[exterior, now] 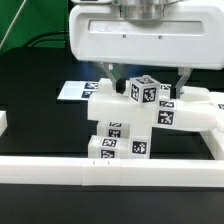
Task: Assemble chair
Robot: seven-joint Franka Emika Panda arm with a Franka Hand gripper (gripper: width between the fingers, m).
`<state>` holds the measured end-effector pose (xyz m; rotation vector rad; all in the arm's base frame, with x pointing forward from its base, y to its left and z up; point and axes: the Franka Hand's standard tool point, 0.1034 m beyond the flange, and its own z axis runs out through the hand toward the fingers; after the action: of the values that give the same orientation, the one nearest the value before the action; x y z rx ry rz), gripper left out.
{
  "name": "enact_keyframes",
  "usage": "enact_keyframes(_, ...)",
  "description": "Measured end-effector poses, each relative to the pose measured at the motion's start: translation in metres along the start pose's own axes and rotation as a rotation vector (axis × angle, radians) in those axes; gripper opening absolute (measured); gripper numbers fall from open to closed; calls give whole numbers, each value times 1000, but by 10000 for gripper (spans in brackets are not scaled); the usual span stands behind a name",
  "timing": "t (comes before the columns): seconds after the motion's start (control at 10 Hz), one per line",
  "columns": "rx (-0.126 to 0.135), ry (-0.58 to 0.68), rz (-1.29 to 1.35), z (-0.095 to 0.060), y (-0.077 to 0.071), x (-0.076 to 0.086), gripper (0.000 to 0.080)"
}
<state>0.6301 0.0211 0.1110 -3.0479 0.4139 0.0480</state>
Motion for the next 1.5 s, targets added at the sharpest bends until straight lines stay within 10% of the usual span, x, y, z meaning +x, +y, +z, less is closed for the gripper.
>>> enact_keyframes(0.7, -25, 26, -506, 6, 7, 3, 649)
enact_keyframes(1.0, -25, 25, -495, 7, 6, 3, 262)
enact_keyframes(1.5, -18, 28, -291, 7, 7, 3, 265)
